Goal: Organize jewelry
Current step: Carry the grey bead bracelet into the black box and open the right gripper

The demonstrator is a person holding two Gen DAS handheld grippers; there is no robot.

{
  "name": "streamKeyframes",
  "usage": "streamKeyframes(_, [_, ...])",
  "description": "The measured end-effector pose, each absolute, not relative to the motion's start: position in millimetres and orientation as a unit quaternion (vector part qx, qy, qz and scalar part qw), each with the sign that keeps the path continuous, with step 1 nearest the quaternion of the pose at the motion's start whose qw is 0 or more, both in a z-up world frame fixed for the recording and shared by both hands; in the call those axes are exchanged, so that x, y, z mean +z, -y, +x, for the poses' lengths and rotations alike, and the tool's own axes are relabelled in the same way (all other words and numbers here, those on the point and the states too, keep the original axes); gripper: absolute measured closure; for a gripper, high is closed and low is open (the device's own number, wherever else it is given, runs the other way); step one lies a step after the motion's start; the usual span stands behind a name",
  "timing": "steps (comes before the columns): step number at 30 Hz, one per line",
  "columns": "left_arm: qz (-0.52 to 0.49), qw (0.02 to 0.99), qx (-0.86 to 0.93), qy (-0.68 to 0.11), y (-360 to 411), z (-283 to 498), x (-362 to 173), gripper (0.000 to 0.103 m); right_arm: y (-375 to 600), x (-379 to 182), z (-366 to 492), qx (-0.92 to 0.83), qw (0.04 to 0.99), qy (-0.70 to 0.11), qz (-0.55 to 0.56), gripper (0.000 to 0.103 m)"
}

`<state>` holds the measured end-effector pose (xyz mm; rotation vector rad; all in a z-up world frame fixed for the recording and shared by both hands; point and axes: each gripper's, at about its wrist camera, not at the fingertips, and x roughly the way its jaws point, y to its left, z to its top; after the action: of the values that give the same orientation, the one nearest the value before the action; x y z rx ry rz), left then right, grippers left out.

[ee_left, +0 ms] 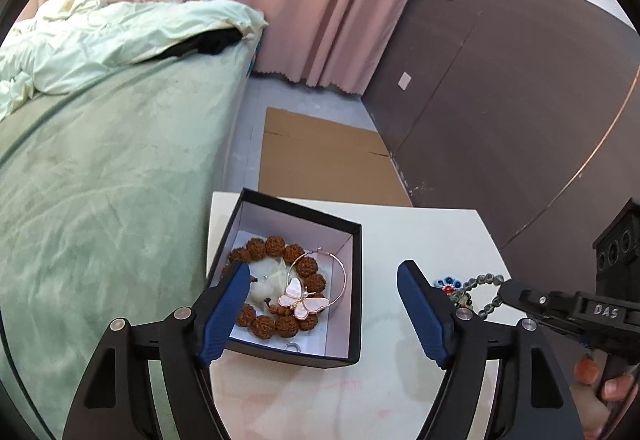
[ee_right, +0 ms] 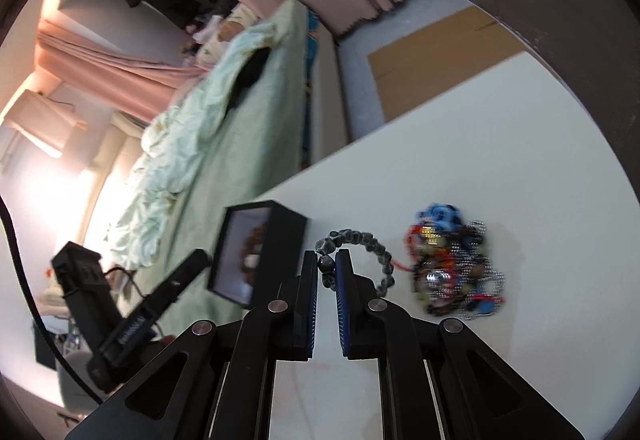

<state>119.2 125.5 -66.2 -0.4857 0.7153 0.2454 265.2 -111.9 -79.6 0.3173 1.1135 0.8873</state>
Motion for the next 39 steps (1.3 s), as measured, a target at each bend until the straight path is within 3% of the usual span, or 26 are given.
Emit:
streamKeyframes(13, [-0.261,0.903,0.144,-0.309,-151.9,92.7,-45.3,0.025,68.0,-55.7,239.9,0.483,0.716,-0.468,0.186,0.092])
streamKeyframes(28, [-0.309,0.899,0.150,-0.271,-186.2,83.6,-37.1,0.007,5.7,-74.2,241.4,0.497,0.702,-0.476,0.185,0.092])
streamKeyframes(31, [-0.325,0.894,0.159,-0.264,-196.0,81.9,-38.4,0.005,-1.0,-78.5,243.1,0.499,0.694,-0.488,0.179,0.082])
streamKeyframes(33, [-0.335,0.891,0.161,-0.261,-200.0,80.7,-40.0,0.004,5.1,-78.3,244.9,0.495,0.698,-0.483,0.186,0.055])
streamKeyframes(39, [-0.337,0.891,0.150,-0.264,-195.5,83.2,-40.8,0.002,35.2,-78.5,254.9,0.469,0.710,-0.482,0.208,0.052])
